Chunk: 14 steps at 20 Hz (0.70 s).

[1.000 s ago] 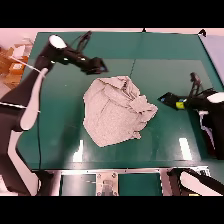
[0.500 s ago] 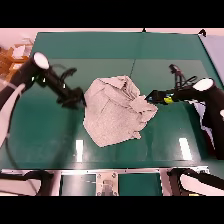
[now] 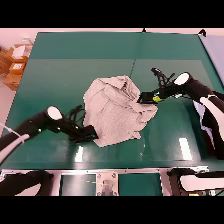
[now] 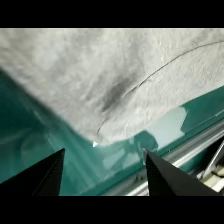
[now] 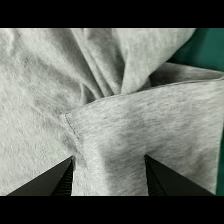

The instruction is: Fold the shirts.

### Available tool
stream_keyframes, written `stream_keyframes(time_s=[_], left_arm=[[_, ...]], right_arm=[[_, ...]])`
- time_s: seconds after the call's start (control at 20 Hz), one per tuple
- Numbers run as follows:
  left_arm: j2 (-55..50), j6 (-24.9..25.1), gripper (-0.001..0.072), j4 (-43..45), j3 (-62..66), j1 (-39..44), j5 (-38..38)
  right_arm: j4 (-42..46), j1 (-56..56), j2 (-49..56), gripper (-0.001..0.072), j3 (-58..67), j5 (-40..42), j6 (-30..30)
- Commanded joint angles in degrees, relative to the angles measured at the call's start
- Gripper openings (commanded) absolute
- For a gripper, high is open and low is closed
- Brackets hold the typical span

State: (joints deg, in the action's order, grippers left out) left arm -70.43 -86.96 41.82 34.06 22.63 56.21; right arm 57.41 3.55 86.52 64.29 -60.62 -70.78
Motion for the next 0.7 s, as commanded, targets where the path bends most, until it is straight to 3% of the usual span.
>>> stream_keyframes(time_s=[0.0, 0.05, 0.2, 0.35, 0.4, 0.5, 0.65], left_arm=[[-1.27, 0.46, 0.0557, -5.07, -3.39, 6.05, -14.47], [-1.73, 0.46, 0.0483, -5.01, -3.34, 6.12, -16.41], [-1.66, 1.97, 0.0023, -4.96, -2.38, 6.12, -18.03], [-1.66, 3.45, 0.0022, -4.7, 0.17, 6.12, -15.78], [-1.66, 3.48, 0.0023, -4.63, 0.7, 6.12, -15.52], [-1.66, 3.45, 0.0022, -4.5, 0.92, 6.12, -15.26], [-1.66, 3.45, 0.0022, -3.06, 0.94, 5.99, -15.1]], right_arm=[[1.44, 1.16, 1.95, 0.049, 1.25, -0.59, -0.17], [2.16, 1.16, 2.05, 0.049, 1.25, -0.61, -0.2], [5.27, 1.18, 2.14, 0.0422, 1.25, -1.36, -1.49], [5.22, 1.27, 2.16, 0.0202, 1.25, -1.44, -1.68], [5.18, 1.4, 2.16, 0.0186, 1.25, -1.4, -1.68], [5.01, 1.44, 2.14, 0.0013, 1.25, -1.42, -2.38], [4.98, 0.92, 1.6, 0.0012, 2.1, -2.29, -2.58]])
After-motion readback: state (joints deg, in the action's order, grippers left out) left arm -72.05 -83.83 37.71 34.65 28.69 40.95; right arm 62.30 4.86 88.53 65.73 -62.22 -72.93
